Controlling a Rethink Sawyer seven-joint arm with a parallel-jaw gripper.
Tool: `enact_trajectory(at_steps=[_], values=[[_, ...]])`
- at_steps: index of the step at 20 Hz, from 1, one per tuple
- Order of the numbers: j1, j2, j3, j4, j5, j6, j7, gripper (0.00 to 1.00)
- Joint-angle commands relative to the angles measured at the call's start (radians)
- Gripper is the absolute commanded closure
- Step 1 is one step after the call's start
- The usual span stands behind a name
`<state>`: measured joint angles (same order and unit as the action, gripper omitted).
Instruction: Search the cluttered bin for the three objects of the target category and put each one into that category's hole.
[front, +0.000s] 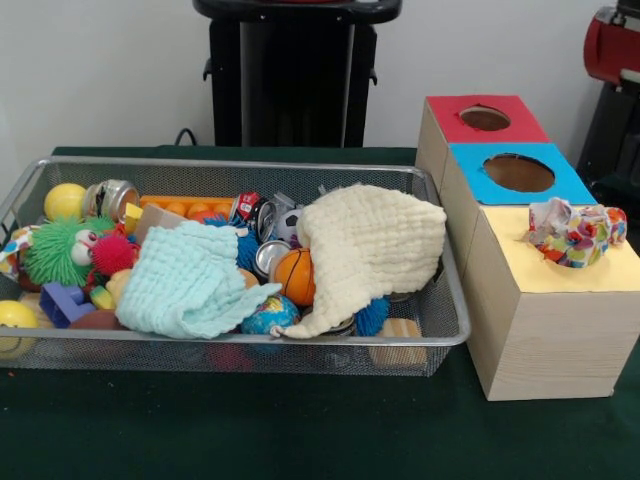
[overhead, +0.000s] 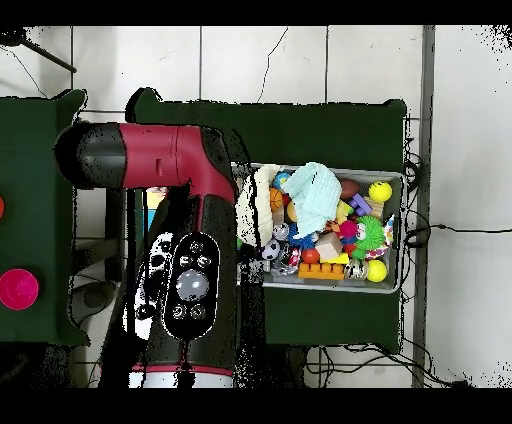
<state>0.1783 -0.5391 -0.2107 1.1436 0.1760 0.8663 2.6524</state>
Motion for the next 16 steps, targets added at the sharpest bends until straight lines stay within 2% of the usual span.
enact_trajectory(at_steps=[1,9,16], values=[[-0.037,0.017,0.078,0.171,-0.002,-0.043,0.034,1.0],[-0.008,0.006,0.064,0.197,-0.007,-0.051,0.064,1.0],[-0.002,-0.012,0.06,0.256,-0.005,-0.095,0.076,1.0]])
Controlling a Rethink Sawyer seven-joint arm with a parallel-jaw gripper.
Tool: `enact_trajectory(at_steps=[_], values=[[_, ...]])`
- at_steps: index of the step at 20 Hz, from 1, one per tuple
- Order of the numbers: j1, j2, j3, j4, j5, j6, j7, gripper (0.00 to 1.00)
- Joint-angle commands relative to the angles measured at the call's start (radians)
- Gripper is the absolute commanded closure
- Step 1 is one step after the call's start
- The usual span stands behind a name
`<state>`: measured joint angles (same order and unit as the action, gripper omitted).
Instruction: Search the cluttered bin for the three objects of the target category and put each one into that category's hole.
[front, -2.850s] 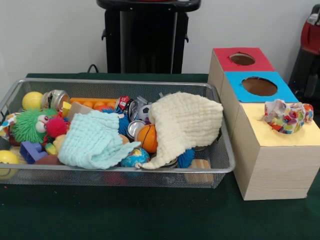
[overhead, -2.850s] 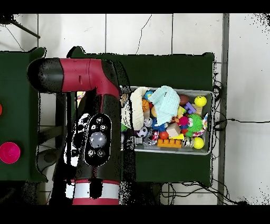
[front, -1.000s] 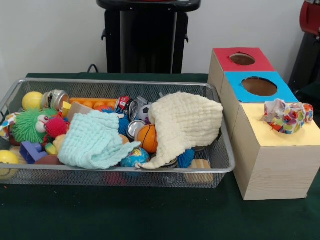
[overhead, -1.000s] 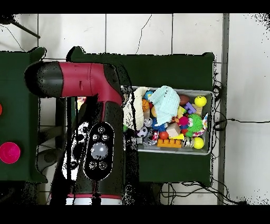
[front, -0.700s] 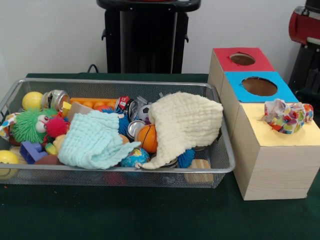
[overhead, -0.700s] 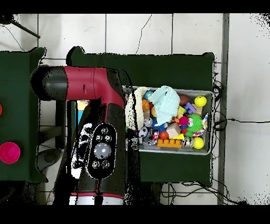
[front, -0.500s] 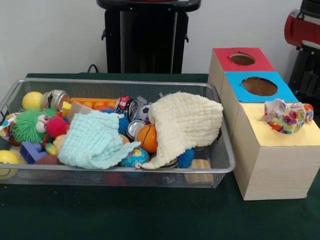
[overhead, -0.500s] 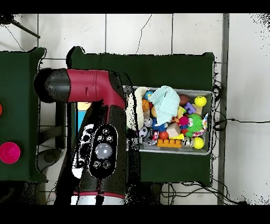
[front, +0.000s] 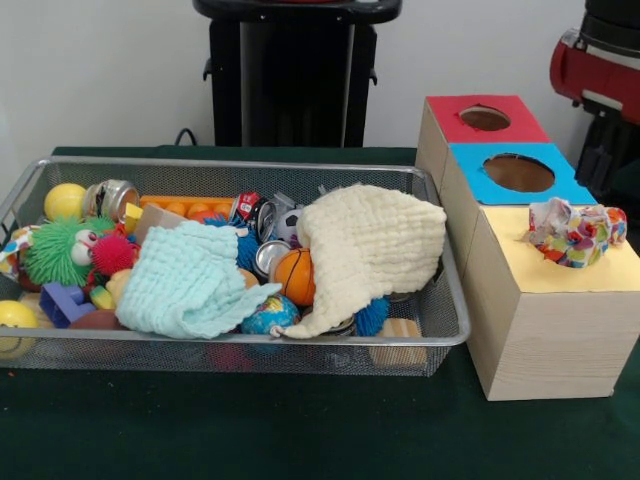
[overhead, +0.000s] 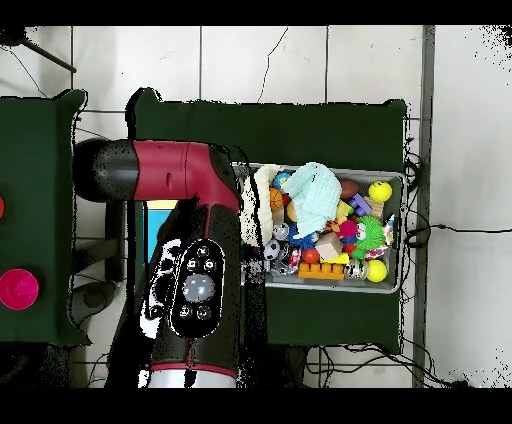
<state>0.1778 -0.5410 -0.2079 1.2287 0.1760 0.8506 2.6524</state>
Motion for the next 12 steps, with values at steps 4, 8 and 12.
enact_trajectory(at_steps=[4,8,12], values=[[0.003,-0.022,0.053,0.195,-0.004,-0.082,0.081,1.0],[0.003,0.008,0.056,0.187,-0.011,-0.097,0.084,1.0],[0.002,0.036,0.072,0.189,-0.001,-0.121,0.091,1.0]])
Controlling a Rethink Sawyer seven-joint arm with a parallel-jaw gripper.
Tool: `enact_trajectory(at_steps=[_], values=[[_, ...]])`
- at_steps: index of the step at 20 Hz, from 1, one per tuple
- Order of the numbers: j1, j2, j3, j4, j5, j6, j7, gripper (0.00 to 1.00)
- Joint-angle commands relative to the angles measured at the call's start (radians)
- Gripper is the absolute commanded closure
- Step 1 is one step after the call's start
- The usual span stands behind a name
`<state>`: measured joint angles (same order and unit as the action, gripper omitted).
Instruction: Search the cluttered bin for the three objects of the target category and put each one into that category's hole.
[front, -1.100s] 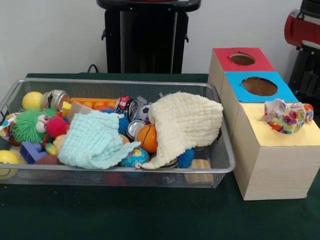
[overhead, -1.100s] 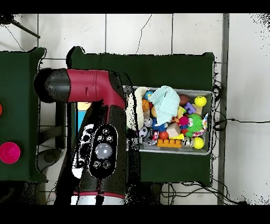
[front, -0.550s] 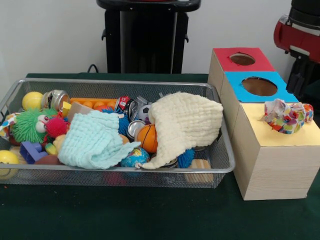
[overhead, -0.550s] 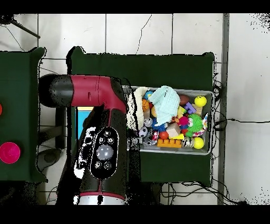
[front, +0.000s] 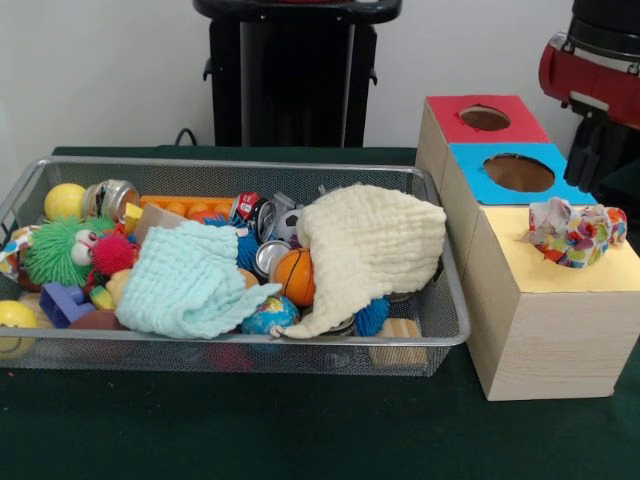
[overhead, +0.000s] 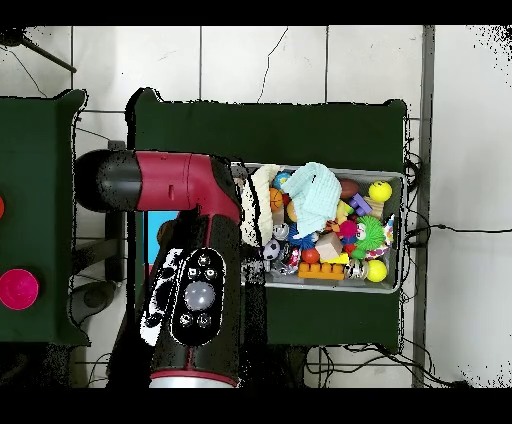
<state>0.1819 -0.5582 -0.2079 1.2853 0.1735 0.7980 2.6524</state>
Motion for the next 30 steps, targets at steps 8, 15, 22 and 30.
enact_trajectory(at_steps=[8,15,22,30], values=[[0.02,0.069,0.077,0.135,0.018,-0.087,0.121,1.0],[0.032,0.087,0.066,0.145,0.01,-0.127,0.128,1.0],[0.044,0.093,0.063,0.195,-0.007,-0.221,0.119,1.0],[0.026,0.085,0.093,0.28,0.011,-0.313,0.108,1.0]])
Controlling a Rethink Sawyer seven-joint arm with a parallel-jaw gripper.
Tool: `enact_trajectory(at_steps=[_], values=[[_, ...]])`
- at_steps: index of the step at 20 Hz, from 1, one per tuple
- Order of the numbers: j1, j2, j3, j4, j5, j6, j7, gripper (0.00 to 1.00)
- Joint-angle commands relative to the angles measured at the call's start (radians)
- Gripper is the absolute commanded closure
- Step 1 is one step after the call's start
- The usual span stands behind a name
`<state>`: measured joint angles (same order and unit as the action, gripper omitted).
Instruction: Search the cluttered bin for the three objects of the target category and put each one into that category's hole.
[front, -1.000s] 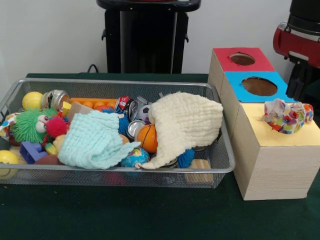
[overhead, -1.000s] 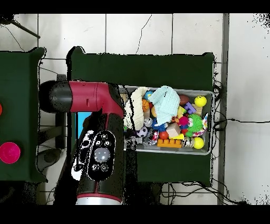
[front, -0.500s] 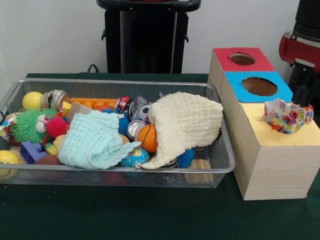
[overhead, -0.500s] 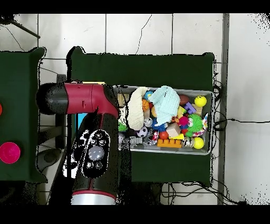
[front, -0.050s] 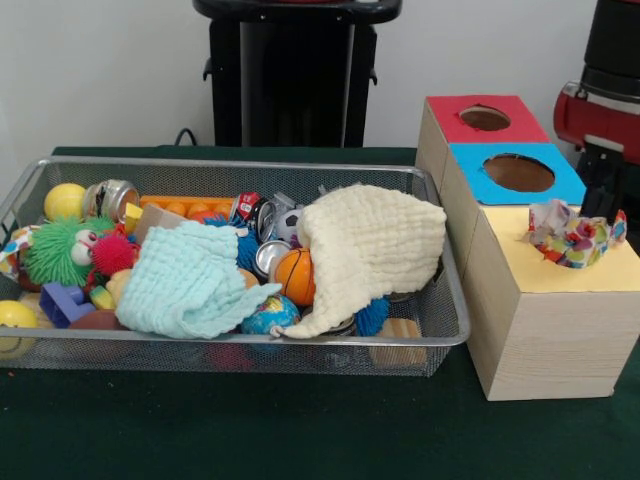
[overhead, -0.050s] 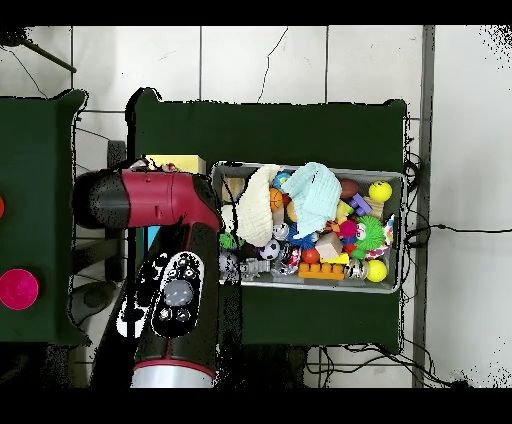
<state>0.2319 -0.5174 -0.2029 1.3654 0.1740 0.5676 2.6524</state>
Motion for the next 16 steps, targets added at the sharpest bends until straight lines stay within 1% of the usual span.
enact_trajectory(at_steps=[1,2,7,11,13,15,16], values=[[-0.02,0.038,0.085,0.21,0.012,-0.087,0.112,1.0],[-0.018,0.03,0.083,0.223,0.011,-0.094,0.11,1.0],[-0.058,0.009,0.114,0.284,0.004,-0.136,0.063,1.0],[-0.068,0.013,0.136,0.321,0.006,-0.176,0.068,1.0],[-0.06,0.027,0.14,0.332,0.004,-0.214,0.088,1.0],[-0.063,0.057,0.159,0.332,0.004,-0.259,0.095,1.0],[-0.051,0.085,0.15,0.313,0.006,-0.258,0.104,1.0]])
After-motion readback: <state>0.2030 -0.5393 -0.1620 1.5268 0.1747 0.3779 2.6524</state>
